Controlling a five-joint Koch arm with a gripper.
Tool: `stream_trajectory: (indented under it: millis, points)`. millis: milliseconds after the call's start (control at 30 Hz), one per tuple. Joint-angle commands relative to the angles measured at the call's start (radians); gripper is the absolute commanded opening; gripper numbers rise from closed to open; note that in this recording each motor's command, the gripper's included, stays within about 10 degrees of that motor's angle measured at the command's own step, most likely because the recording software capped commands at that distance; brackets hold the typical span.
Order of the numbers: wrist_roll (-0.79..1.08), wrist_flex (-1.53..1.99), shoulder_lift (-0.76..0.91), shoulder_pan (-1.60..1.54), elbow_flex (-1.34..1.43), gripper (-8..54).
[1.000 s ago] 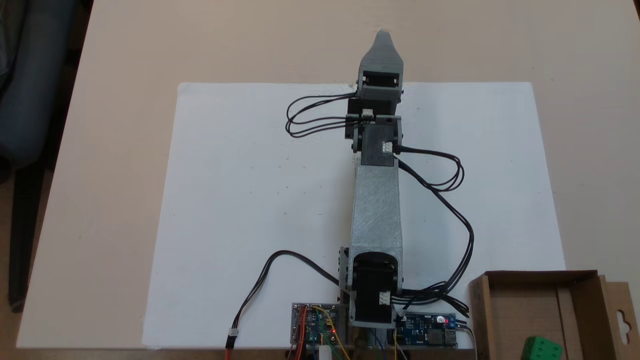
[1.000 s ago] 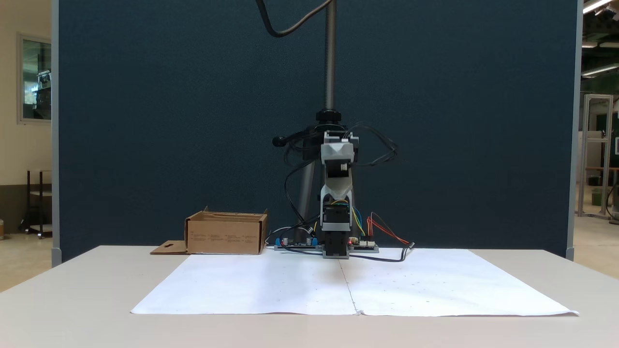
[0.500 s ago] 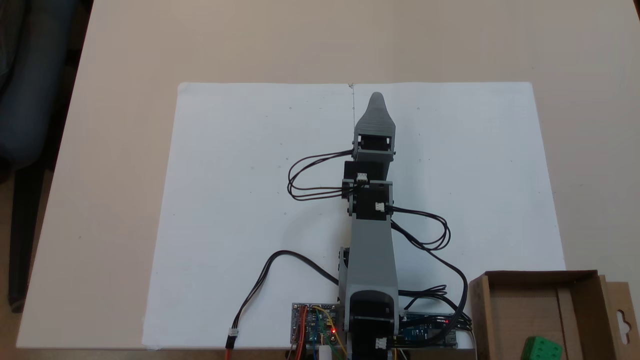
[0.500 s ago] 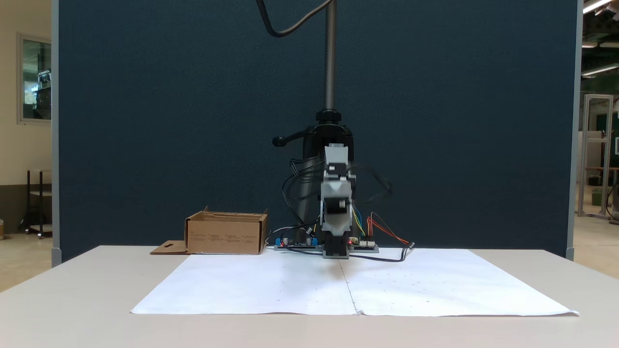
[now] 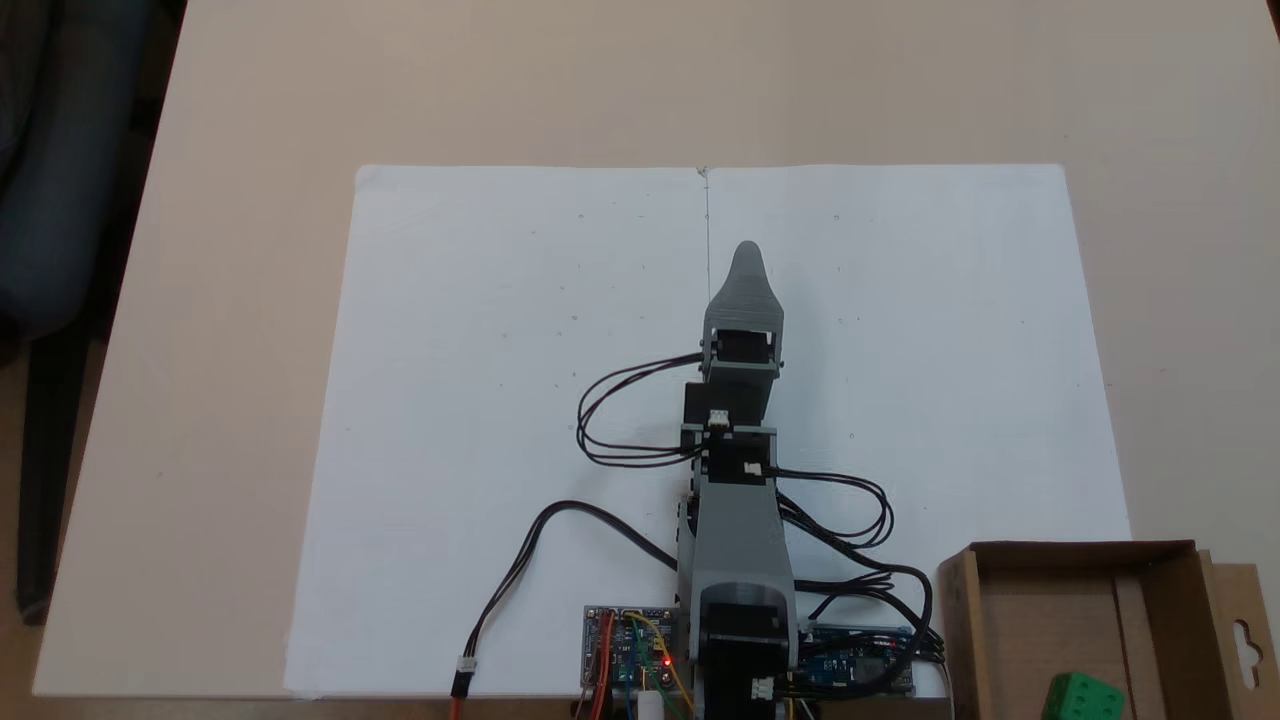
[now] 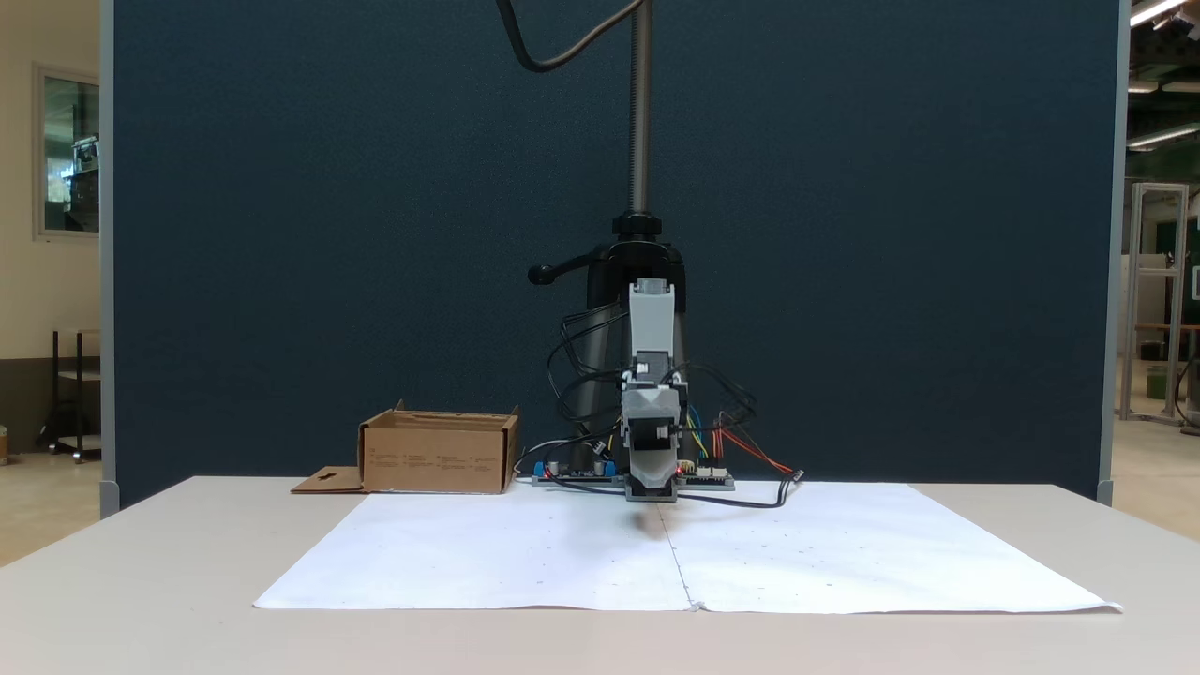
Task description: Grasp a green dice and put it in the bin.
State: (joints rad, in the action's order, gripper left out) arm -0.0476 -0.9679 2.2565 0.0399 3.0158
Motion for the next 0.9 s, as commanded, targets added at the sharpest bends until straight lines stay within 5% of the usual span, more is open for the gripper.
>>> stream_trajectory:
  millis: [0,867]
  points:
    - [0.025,-0.165,0.114,0.0,0.015,43.5]
    - [0.021,-0.739,0.112,-0.005,0.115,45.1]
